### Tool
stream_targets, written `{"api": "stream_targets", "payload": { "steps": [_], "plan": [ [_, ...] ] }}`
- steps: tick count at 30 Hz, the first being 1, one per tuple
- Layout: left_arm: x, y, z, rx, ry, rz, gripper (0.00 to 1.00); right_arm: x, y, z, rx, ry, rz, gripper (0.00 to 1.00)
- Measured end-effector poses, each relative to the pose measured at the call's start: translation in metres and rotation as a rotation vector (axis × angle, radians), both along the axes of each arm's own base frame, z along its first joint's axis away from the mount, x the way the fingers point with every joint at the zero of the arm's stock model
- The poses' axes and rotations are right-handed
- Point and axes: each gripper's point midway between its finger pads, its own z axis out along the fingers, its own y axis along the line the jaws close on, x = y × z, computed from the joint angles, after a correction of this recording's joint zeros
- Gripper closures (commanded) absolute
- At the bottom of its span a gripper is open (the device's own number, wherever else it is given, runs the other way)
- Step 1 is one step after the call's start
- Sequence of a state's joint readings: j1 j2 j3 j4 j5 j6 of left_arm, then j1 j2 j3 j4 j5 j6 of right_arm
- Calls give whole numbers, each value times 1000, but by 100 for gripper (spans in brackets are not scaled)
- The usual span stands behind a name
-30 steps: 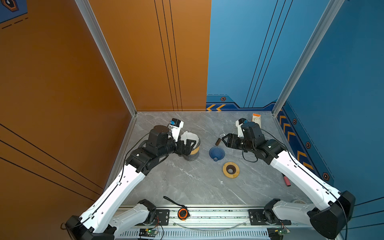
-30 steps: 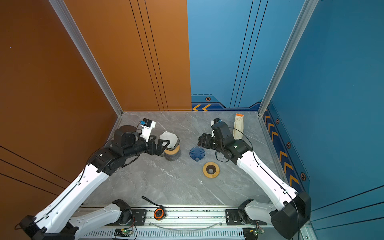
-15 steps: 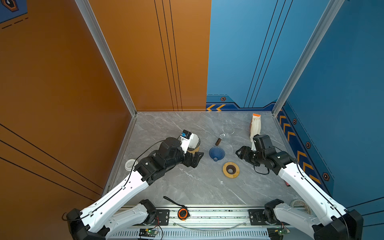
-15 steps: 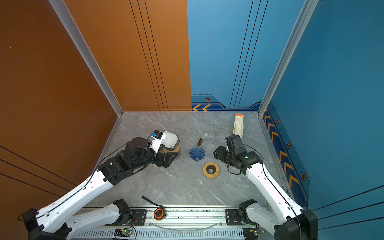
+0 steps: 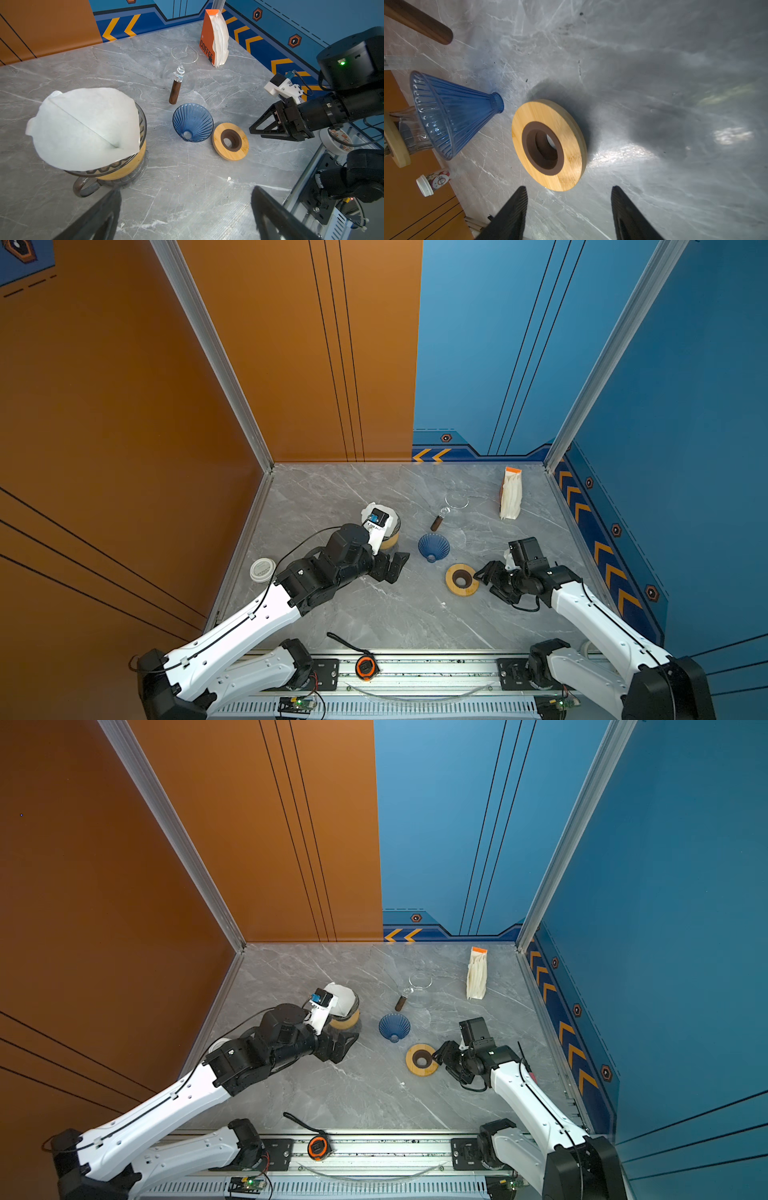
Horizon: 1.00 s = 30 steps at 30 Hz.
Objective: Place the coffee filter in the dripper
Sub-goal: 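Move the right gripper to the bamboo ring and grasp its inner edge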
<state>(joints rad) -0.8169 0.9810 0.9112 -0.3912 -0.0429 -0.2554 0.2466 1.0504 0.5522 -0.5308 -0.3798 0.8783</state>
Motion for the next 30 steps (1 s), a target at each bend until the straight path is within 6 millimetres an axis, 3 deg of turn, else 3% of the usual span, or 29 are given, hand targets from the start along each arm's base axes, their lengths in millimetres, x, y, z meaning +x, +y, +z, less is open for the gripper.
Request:
{"api": "stream_targets", "payload": {
  "steps": [10,16,30],
  "plan": [
    [-1,3,-14,27,17,6,2,8,10,-16,56,18,-9,43],
    [-2,3,-17,32,21,5,2,3,12,-31,80,37,-30,46],
    [2,-1,-30,61,49,4,2,16,20,-33,109,9,-46,57]
  ]
}}
